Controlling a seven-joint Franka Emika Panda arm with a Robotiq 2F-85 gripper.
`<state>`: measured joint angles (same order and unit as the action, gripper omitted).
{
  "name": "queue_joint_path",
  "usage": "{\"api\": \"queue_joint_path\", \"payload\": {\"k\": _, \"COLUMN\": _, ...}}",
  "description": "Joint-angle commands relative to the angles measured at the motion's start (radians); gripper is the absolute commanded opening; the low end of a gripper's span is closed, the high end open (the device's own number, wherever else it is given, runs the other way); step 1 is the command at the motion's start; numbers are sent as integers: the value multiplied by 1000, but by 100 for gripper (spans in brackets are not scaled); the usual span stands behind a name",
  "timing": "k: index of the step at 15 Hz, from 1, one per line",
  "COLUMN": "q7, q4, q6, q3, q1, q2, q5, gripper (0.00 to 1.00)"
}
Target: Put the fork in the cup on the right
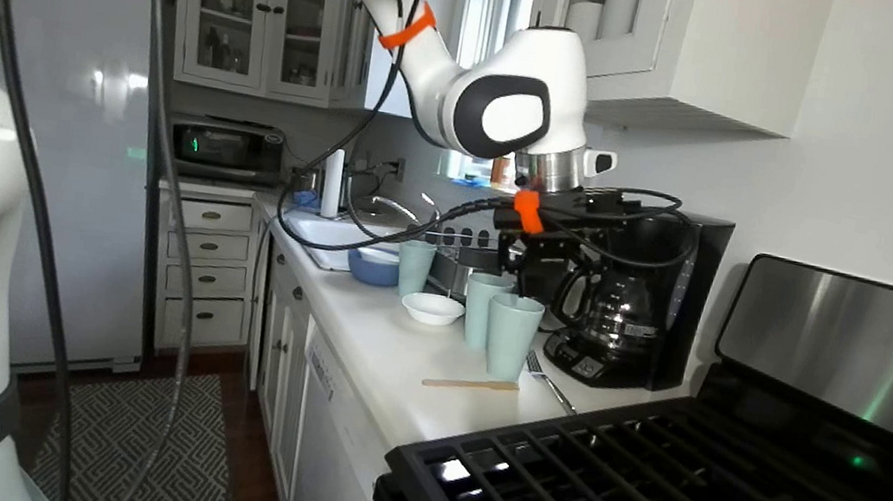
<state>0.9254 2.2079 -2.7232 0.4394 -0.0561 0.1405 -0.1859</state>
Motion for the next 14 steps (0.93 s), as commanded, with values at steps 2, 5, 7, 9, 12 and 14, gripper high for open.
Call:
{"api": "queue_joint_path", "payload": {"k": 2, "q7": 255, "q4": -110, "q6": -1, "q3": -39, "q1": -61, "q2": 151, "q5": -45, "gripper": 100}}
{"api": "queue_joint_path", "payload": {"k": 5, "q7": 410, "q4": -171, "q6": -25, "q3": -105, "q1": -127, "q2": 245, "q5": -126, "gripper": 100}}
{"api": "queue_joint_path", "payload": {"k": 7, "q7": 306, "q4": -121, "q6": -28, "q3": -167, "q1": -186, "q2": 190, "q5": -33, "gripper": 100}}
{"api": "queue_joint_path", "payload": {"k": 9, "q7": 357, "q4": -152, "q6": -44, "q3": -198, "q1": -216, "q2": 236, "q5": -69, "gripper": 100}}
{"api": "queue_joint_path", "payload": {"k": 12, "q7": 360, "q4": -170, "q6": -46, "q3": -203, "q1": -221, "q2": 255, "q5": -69, "gripper": 100}}
{"api": "queue_joint_path", "payload": {"k": 14, "q7": 415, "q4": -199, "q6": -45, "q3": -249, "q1": -245, "q2": 282, "q5": -68, "gripper": 100}}
